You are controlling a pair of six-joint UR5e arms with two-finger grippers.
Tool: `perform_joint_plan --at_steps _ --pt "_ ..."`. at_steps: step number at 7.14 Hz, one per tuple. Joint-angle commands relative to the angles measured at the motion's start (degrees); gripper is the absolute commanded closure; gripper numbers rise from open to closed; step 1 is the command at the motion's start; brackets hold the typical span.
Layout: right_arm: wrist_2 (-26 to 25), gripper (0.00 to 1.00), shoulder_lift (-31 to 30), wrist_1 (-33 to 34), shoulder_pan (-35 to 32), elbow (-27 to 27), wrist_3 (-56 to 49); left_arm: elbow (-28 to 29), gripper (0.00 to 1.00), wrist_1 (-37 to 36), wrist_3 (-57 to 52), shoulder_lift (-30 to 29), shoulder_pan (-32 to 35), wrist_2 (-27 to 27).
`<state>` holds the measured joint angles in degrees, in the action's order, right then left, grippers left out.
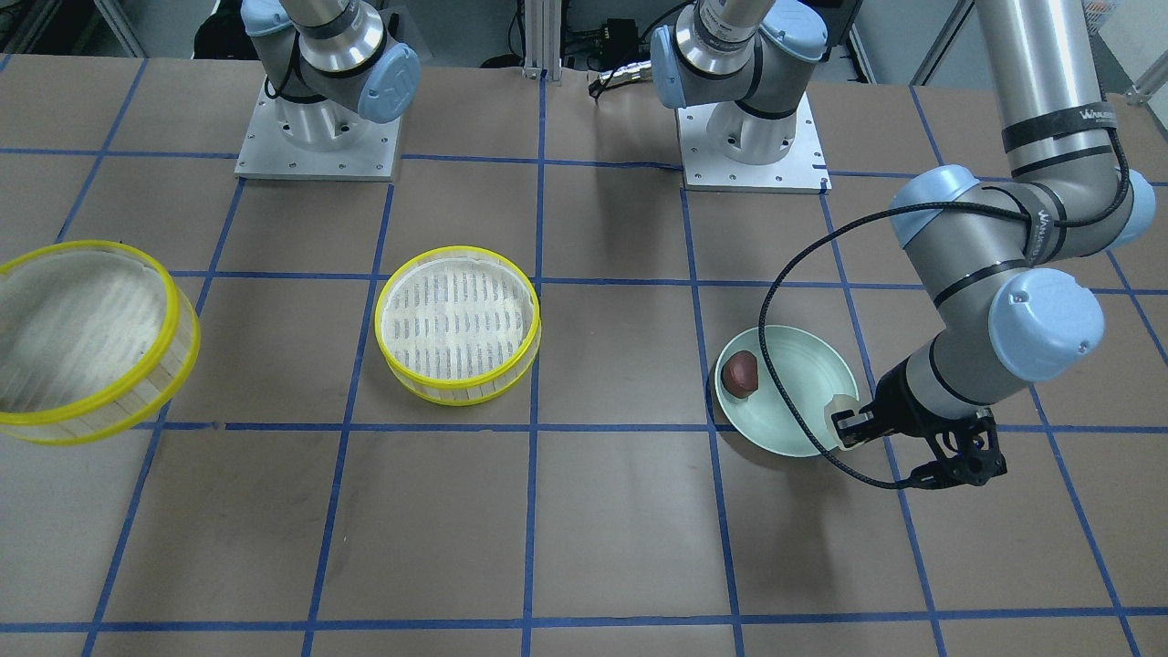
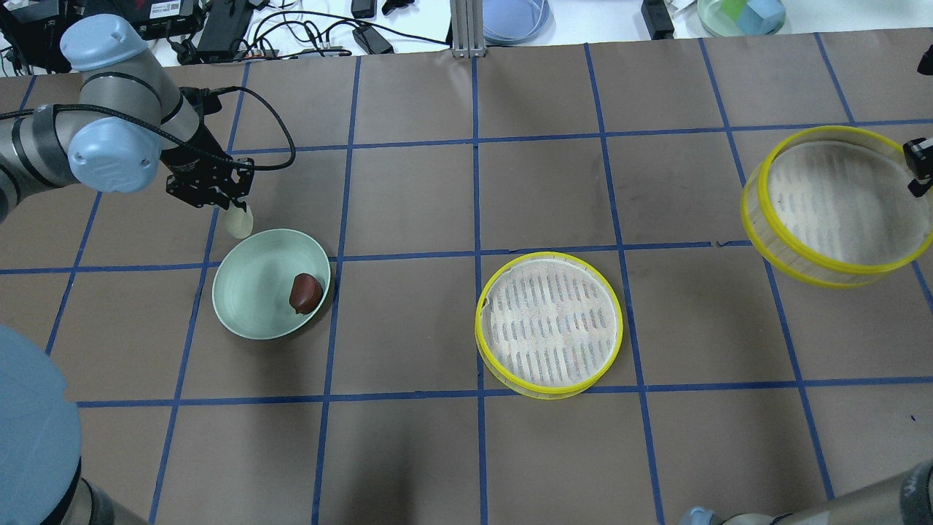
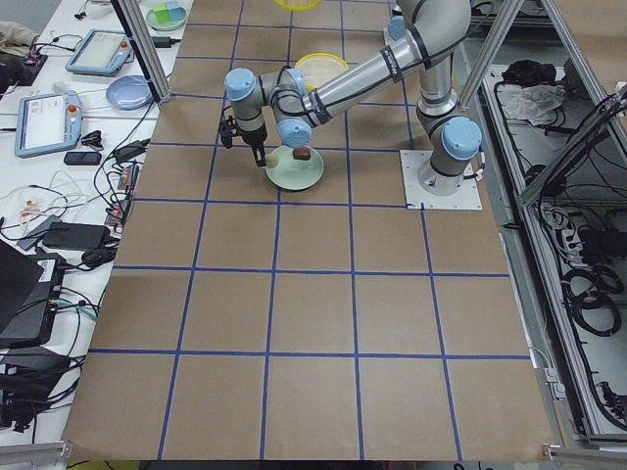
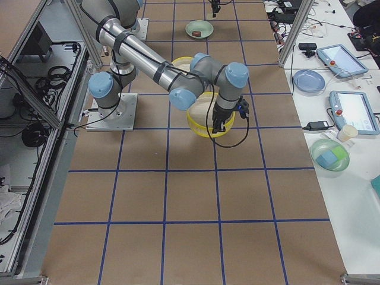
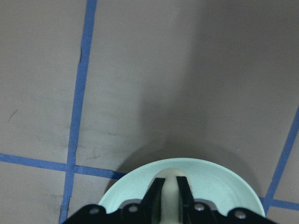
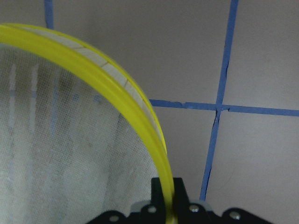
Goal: Stack buns with steamer
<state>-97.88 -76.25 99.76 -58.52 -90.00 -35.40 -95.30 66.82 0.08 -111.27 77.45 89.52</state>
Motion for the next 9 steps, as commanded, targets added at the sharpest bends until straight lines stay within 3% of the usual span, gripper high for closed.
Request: perform_joint_plan --at_steps 1,5,9 --pt "0.0 0.86 -4.3 -6.3 -5.5 0.0 8.1 0.1 0.78 0.6 8.2 2.0 6.7 -0.4" --pt "-0.1 0.86 -7.7 -12.8 -11.4 -0.6 15.1 0.2 0.78 -2.6 24.9 2.4 27.0 -0.3" --pt "0.0 0.86 -9.3 -12.7 -11.4 -2.8 15.2 -0.8 0.77 -3.4 43.1 0.8 38.1 -2.9"
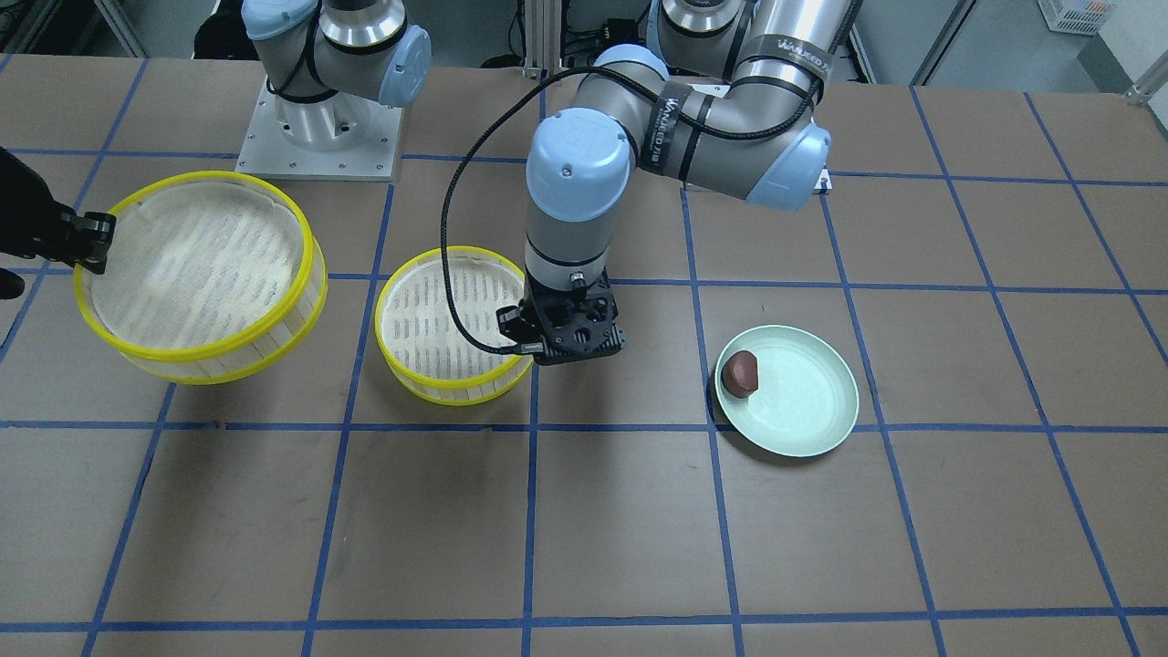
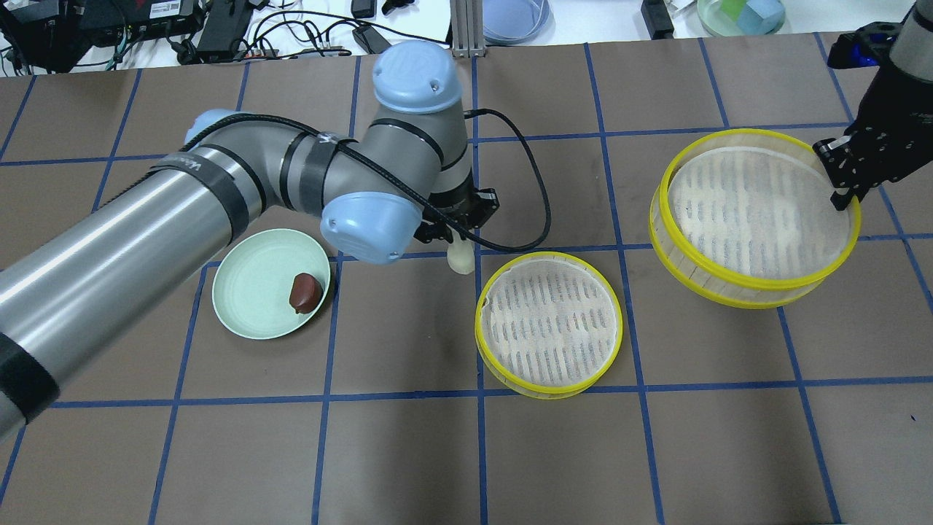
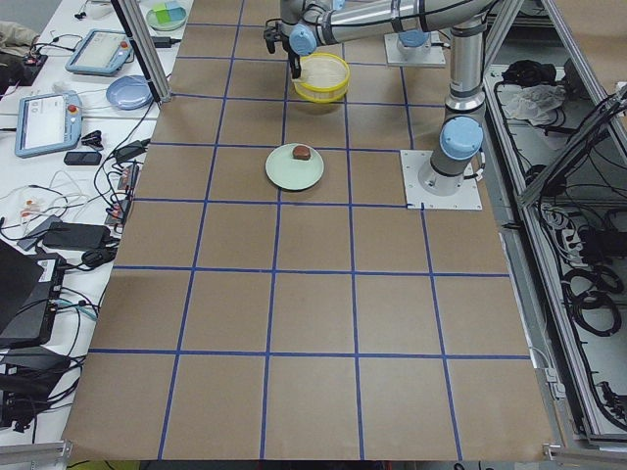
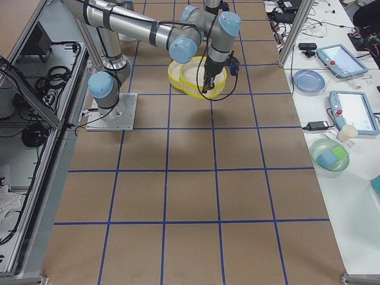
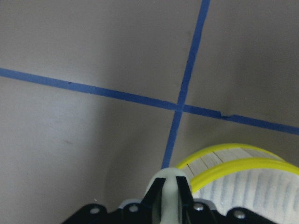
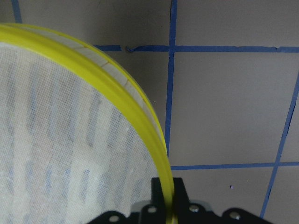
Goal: Stack buns with steamer
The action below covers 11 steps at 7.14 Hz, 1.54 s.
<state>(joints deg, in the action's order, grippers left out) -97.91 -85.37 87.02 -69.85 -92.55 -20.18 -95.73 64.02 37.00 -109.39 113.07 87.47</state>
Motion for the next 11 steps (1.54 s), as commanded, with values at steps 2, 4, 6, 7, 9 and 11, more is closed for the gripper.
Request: perform_joint_plan --at_steps 2,4,6,7,9,11 --pt "0.0 0.86 -0.1 0.0 0.0 -0.3 0.0 -0.5 0.49 -3.1 10.6 -3.2 4.1 -3.4" --pt "0.0 0.86 -0.1 -0.1 0.0 -0.3 -0.1 -0.5 0.00 -3.3 14.9 -3.2 4.6 -4.0" --pt "0.2 0.86 0.3 0.0 -0.4 -1.1 0.1 -0.4 0.00 -2.9 13.1 -0.9 4.4 -4.8" --pt "0.7 0.86 0.2 0.7 -1.2 -3.2 1.0 -0.7 0.00 -2.1 8.2 -0.1 2.6 -3.3" --pt "1.7 0.87 -0.1 1.1 -7.0 -5.2 7.7 -0.7 0.00 -0.2 1.1 3.5 -5.9 -2.8" --pt "2.2 0.90 -0.1 2.9 -13.5 -8.1 15.6 -1.1 0.00 5.5 -15.3 5.7 -16.5 1.5"
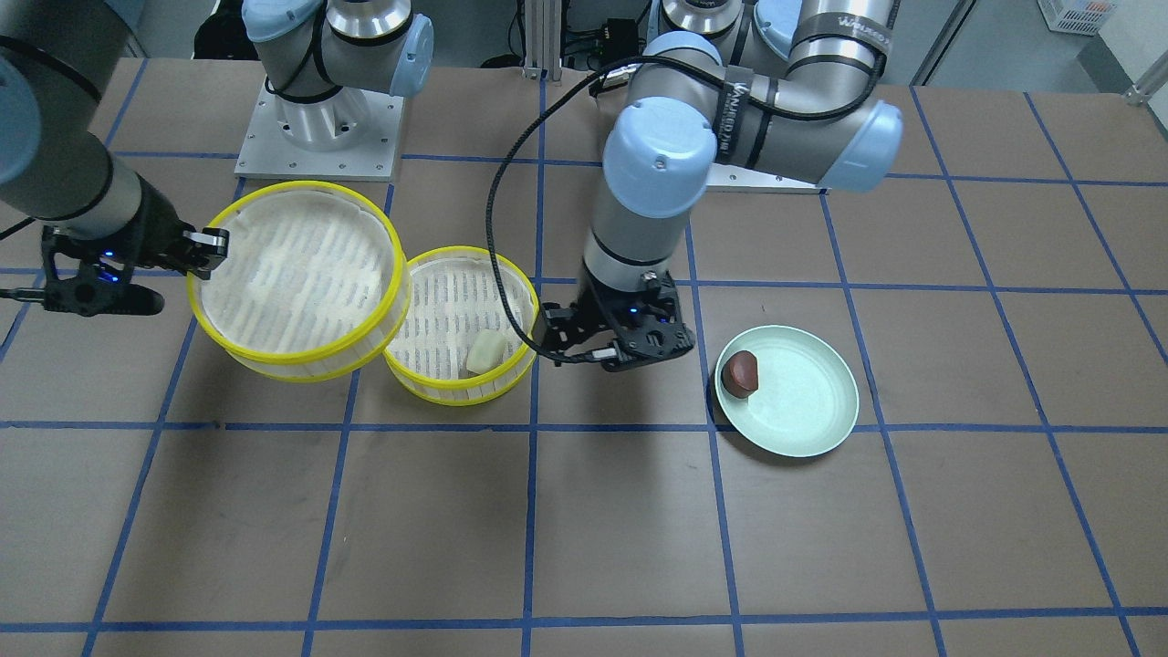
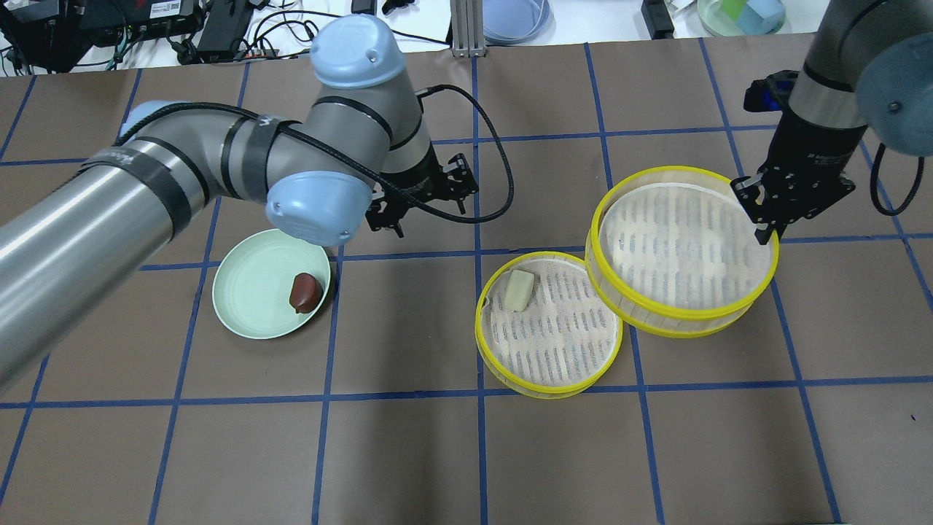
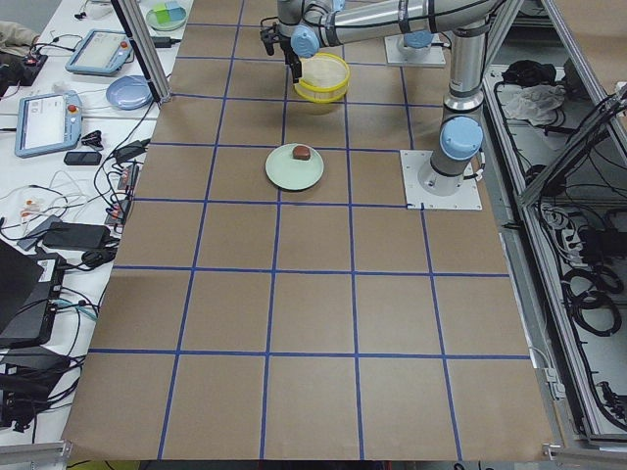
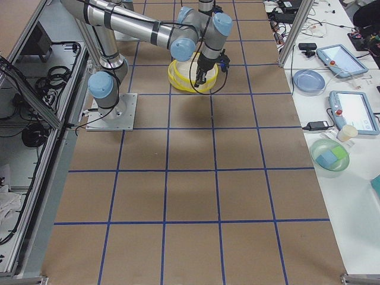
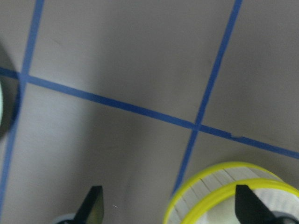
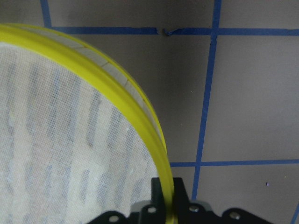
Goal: Stack buns with steamer
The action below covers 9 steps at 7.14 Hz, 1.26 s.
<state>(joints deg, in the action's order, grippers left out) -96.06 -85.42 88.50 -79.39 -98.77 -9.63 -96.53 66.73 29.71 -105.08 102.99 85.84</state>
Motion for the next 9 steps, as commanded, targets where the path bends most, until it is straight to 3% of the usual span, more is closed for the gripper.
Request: perform_joint_plan --at_steps 1,3,6,9 --pt "0.4 0.90 0.0 5.2 -7.3 -4.8 7.4 -2.5 0.00 3.0 -17.1 1.5 -11.7 6.8" --pt "3.4 0.93 0.0 15.3 -10.8 -10.9 7.0 -9.9 0.05 -1.7 -24.9 0.0 -19.2 6.7" --pt "3.6 0.94 0.6 19.3 -16.2 -11.9 7.4 -11.0 0.11 -2.6 -27.5 -2.3 -21.2 7.1" --pt "1.8 0.94 1.5 19.5 -16.4 -12.9 7.0 -12.7 0.10 -2.2 -27.2 -3.2 -22.2 0.3"
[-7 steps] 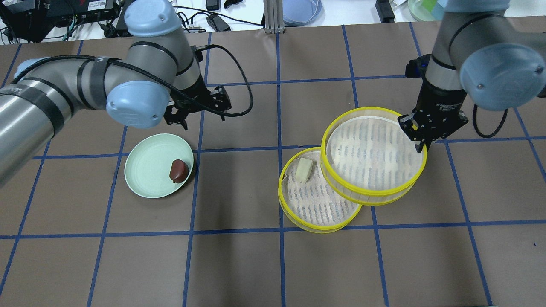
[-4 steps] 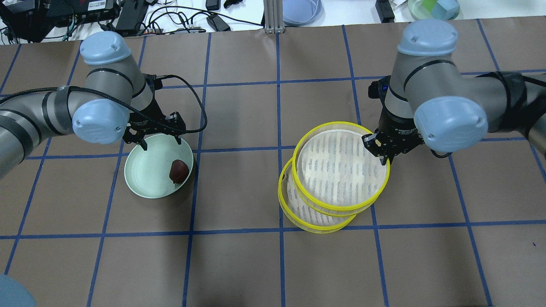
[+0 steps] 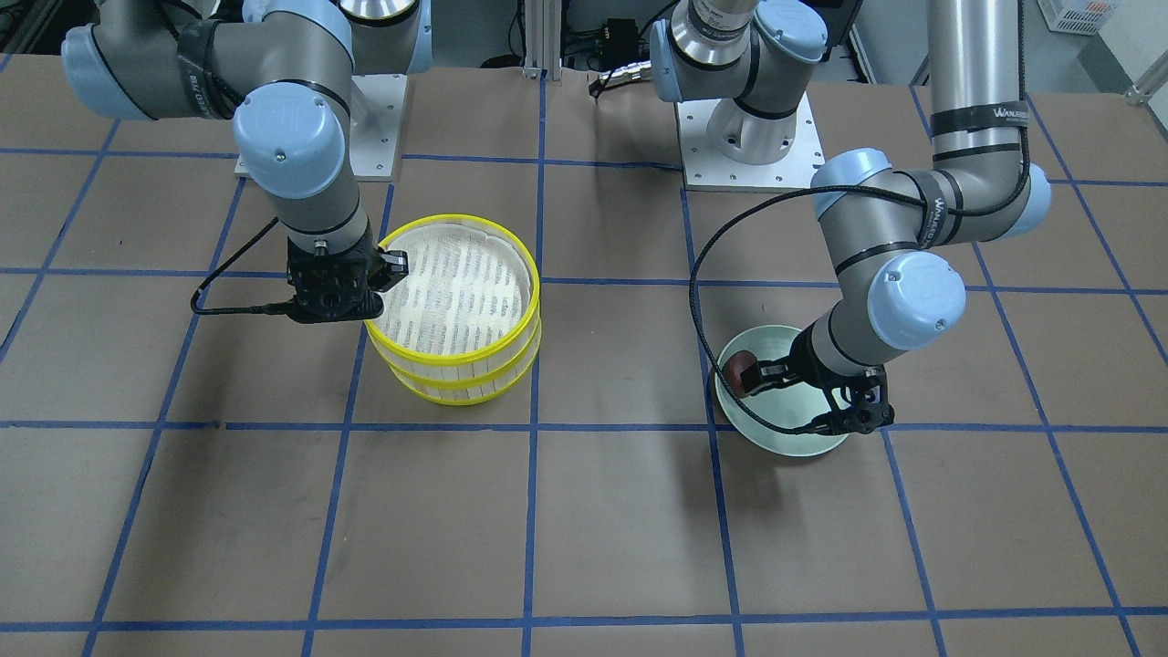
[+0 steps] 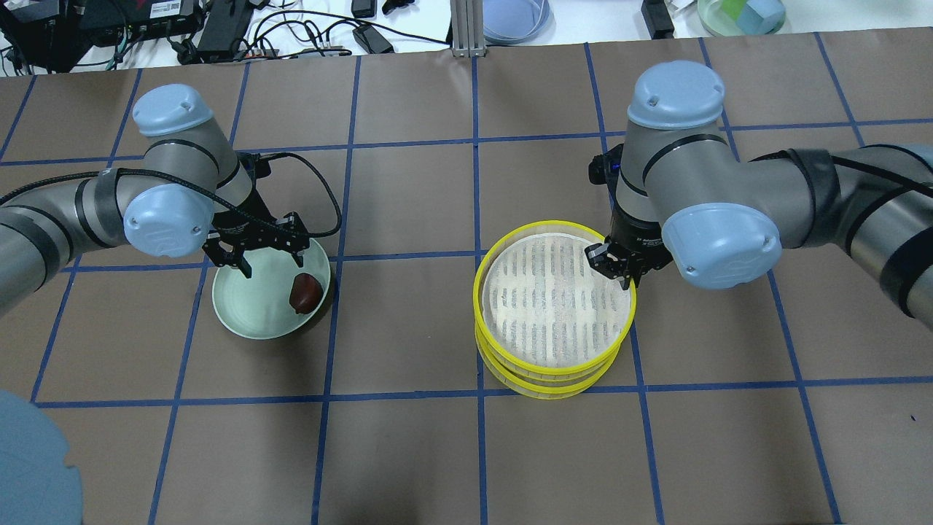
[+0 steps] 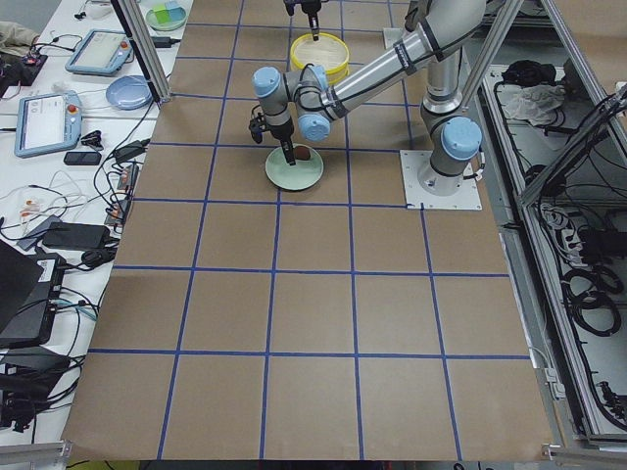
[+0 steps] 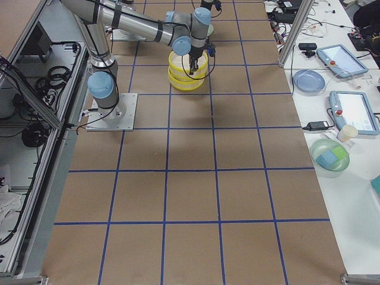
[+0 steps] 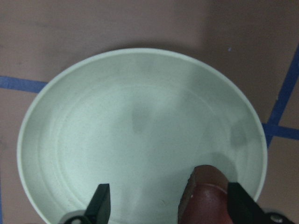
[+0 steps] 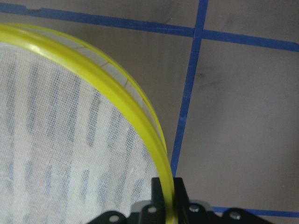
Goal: Stack buns with steamer
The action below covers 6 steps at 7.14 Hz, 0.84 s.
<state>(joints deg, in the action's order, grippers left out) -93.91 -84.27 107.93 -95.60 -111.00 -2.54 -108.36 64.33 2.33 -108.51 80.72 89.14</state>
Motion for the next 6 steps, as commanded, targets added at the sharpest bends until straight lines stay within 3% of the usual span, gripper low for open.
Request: perform_joint_plan --at_steps 1,3,5,6 --pt "-0.5 0.94 0.9 0.2 -0.2 -0.8 -0.1 -0.7 0.08 0.4 0.0 1.1 0.1 -3.1" --pt "-0.3 0.94 1.6 0.9 -0.2 -0.9 -0.1 -1.3 0.08 1.4 0.0 0.8 0.3 -6.2" --pt "-0.4 0.93 2.7 1.1 -0.2 -0.9 -0.1 -1.6 0.11 1.4 -0.4 -0.3 0.4 -5.9" --pt "-0.7 0.79 2.8 1.1 -0.2 -0.9 -0.1 -1.6 0.51 1.2 -1.7 -0.3 0.4 -5.8"
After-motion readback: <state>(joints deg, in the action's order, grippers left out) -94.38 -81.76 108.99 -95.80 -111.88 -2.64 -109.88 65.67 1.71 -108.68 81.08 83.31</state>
